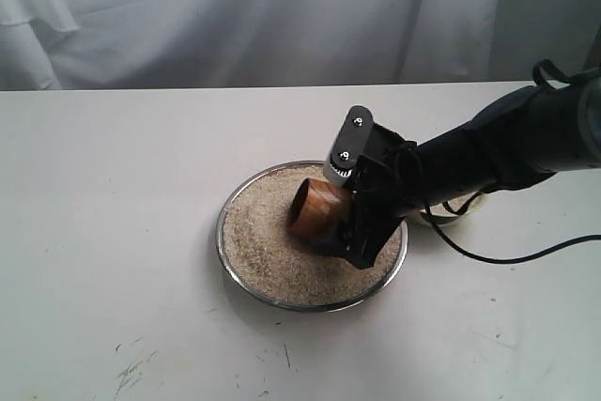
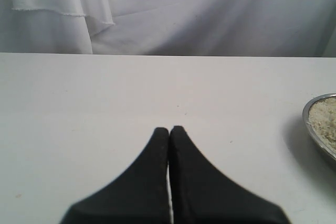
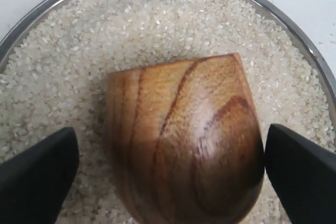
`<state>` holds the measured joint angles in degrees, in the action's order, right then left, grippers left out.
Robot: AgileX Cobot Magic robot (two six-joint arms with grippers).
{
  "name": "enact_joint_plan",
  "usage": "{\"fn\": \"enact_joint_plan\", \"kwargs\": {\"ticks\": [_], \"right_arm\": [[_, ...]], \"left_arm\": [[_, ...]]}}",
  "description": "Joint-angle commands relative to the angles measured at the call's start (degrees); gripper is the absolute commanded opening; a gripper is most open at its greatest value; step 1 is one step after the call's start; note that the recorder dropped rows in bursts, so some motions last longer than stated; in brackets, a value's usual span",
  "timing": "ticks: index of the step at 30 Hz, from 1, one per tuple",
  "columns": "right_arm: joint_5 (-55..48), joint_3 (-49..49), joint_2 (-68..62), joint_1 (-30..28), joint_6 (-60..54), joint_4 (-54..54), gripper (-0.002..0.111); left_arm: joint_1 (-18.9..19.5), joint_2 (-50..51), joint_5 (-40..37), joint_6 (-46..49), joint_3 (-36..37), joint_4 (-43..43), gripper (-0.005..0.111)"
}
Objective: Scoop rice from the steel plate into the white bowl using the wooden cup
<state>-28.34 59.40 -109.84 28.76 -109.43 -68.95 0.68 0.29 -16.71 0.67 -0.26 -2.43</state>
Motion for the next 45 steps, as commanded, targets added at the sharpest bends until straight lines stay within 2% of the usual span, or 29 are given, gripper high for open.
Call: {"fn": "enact_joint_plan", "kwargs": {"ticks": [1, 31, 40, 45], "right_arm": [[-0.38, 0.97, -1.35, 0.52, -0.56, -1.0, 0.087], [6.06, 1.1, -5.44, 0.9, -8.18, -5.66, 0.086], [5.86, 3.08, -5.83, 0.9, -8.33, -9.95, 0.082], [5.75, 3.08, -5.83, 0.9, -8.21, -10.07, 0.074]], "left_arm": [[-0.09, -0.29, 0.36, -0.18, 0.26, -0.04, 0.0], [-0.09, -0.29, 0.36, -0.18, 0.26, -0.04, 0.0], [-0.09, -0.29, 0.36, -0.18, 0.26, -0.04, 0.0], [-0.09, -0.29, 0.36, -0.18, 0.26, -0.04, 0.0]]}}
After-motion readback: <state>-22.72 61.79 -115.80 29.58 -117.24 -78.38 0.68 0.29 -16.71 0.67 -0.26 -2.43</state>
